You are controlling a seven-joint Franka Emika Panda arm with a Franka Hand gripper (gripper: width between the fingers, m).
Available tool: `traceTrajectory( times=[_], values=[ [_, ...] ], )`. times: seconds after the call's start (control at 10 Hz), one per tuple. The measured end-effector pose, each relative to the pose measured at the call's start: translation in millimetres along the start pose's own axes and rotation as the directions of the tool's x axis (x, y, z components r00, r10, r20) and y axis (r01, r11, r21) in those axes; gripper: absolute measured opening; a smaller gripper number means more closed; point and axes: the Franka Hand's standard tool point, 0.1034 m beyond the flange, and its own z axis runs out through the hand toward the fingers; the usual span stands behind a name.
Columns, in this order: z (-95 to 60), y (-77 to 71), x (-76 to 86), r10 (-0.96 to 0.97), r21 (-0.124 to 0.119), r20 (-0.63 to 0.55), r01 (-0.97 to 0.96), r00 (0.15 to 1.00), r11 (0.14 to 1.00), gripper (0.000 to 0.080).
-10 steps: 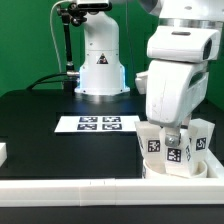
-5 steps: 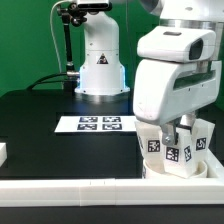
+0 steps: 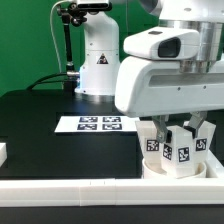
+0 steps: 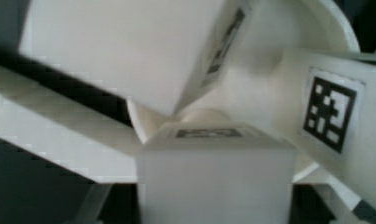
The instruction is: Assemble stool
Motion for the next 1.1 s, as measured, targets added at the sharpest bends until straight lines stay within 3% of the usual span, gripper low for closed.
traceTrajectory(
  times=[0.5,1.1],
  values=[
    [0.1,-4.9,1.9,0.478,0.027,0.003,-0.478,0.878,0.878,0.0341],
    [0.2,-12.6,3.7,0.807,0.03,0.019,-0.807,0.59,0.589,0.0341]
  ],
)
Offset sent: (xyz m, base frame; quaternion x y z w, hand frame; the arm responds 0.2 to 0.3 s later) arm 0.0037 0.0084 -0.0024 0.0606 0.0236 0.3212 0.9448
